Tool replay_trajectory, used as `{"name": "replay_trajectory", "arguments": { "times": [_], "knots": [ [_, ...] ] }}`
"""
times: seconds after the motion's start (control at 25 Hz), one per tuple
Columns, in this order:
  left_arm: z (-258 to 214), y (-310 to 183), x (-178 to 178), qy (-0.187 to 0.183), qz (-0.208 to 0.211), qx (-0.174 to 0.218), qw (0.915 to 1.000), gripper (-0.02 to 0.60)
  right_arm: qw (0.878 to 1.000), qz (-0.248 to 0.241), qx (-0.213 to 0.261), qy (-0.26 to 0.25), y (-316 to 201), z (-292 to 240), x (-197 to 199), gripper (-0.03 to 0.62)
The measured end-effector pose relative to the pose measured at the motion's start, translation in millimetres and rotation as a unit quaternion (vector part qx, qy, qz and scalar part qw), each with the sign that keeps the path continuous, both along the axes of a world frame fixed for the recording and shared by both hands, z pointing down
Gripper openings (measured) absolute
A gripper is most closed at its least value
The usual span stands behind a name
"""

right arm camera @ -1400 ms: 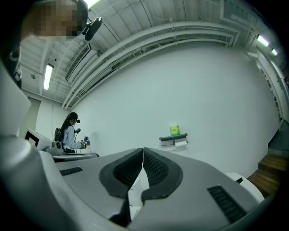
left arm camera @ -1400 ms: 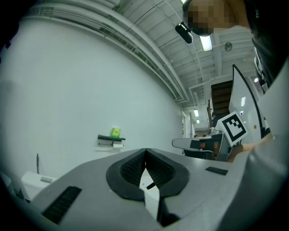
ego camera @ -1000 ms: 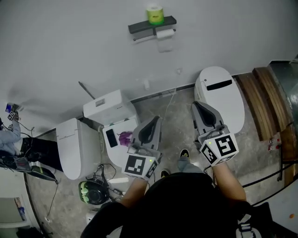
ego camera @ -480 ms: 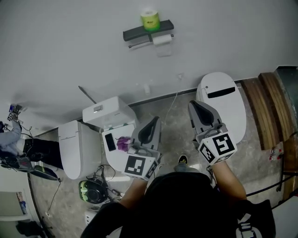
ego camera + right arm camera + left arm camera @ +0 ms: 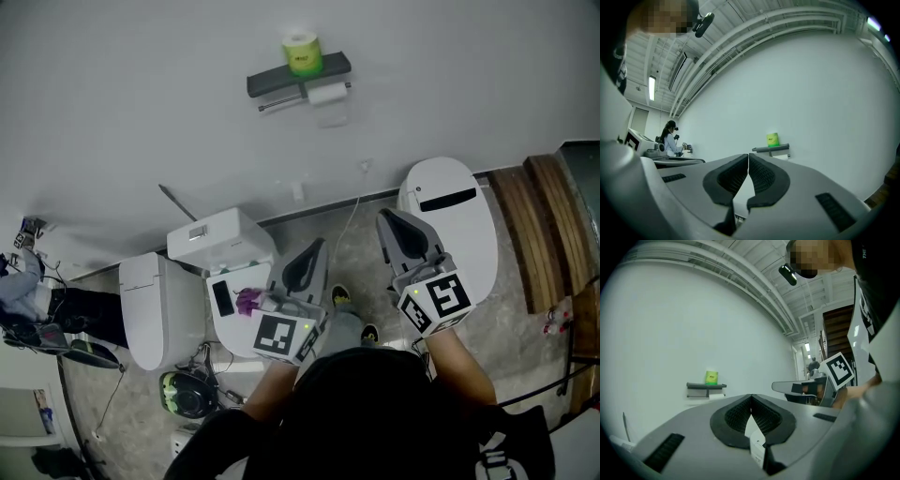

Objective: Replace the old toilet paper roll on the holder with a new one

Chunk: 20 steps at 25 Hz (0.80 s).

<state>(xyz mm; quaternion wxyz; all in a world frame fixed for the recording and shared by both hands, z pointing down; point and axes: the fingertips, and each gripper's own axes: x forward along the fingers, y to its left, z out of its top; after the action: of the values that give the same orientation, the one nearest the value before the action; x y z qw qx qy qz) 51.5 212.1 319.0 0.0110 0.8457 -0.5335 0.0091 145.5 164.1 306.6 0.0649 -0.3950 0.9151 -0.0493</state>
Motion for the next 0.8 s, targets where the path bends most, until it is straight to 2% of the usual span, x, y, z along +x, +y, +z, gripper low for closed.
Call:
{"name": "replay_trajectory", "arguments": {
  "times": [0.24, 0.8],
  "knots": [
    [3.7, -40.2, -15.4, 0.000, 0.001, -0.001, 1.0000, 0.023, 1.000, -0.002, -0.007, 0.003, -41.0, 6.7, -17.2, 0.018],
    [9.5, -176.6, -81.7, 0.018, 0.016, -0.006, 0.9997, 0.023, 0.999, 0.008, -0.024, 0.037, -171.9, 22.5, -82.2, 0.018]
  ]
}}
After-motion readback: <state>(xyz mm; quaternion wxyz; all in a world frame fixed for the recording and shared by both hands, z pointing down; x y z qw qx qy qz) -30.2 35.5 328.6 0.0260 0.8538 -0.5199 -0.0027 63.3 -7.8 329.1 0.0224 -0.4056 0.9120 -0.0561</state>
